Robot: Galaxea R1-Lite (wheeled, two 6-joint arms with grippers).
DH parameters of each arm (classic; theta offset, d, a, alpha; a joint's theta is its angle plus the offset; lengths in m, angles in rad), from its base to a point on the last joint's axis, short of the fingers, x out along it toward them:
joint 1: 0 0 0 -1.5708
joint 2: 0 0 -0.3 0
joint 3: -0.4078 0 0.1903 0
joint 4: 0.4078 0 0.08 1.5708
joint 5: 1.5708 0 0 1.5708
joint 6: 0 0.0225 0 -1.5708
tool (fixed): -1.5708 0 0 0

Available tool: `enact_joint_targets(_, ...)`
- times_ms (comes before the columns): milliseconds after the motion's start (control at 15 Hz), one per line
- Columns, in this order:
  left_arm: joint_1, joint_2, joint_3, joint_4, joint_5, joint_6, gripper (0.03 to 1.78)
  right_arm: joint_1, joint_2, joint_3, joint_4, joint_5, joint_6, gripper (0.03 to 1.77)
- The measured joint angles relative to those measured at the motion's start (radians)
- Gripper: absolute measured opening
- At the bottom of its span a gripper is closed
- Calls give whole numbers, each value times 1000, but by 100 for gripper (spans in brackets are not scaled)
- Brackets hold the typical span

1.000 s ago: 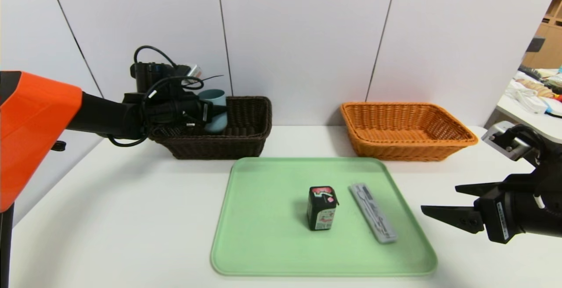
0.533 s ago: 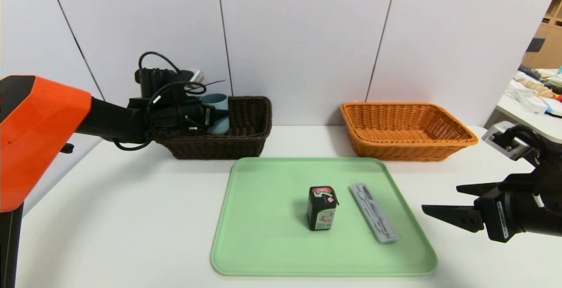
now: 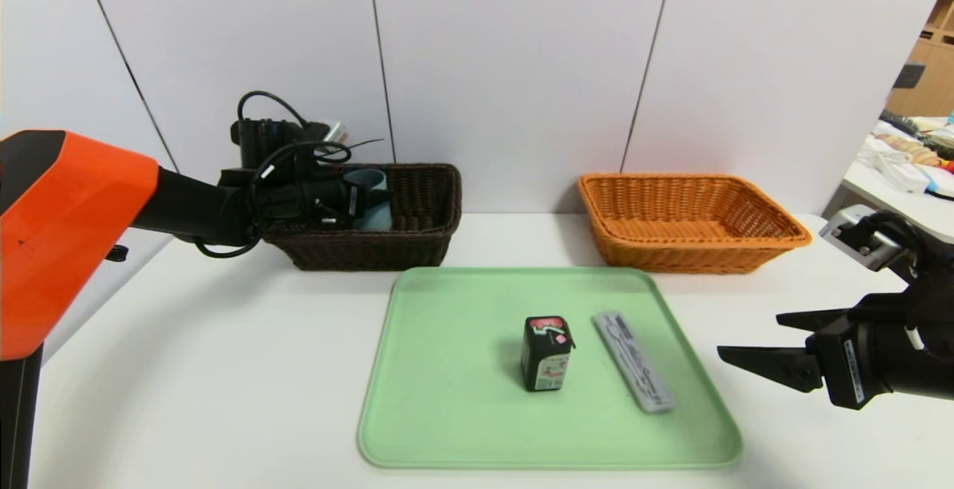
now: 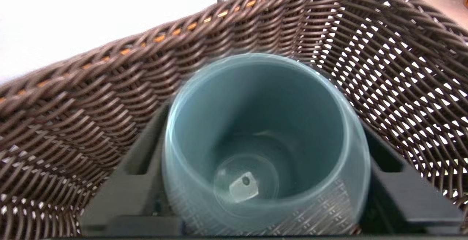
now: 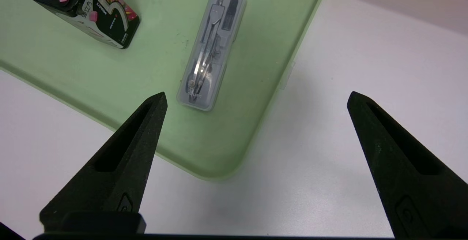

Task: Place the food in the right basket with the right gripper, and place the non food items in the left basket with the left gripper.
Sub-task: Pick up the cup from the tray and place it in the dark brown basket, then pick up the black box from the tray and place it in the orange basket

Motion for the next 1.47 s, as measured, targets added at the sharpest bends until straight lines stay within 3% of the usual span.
enact_joint_targets(600,0,-80,53,-51,2,5,159,-3,-7,-1,0,0,2,170)
enact_joint_targets(1467,-31,-525,310,28,5,14,167,-21,-87,28,1,-4,9,170)
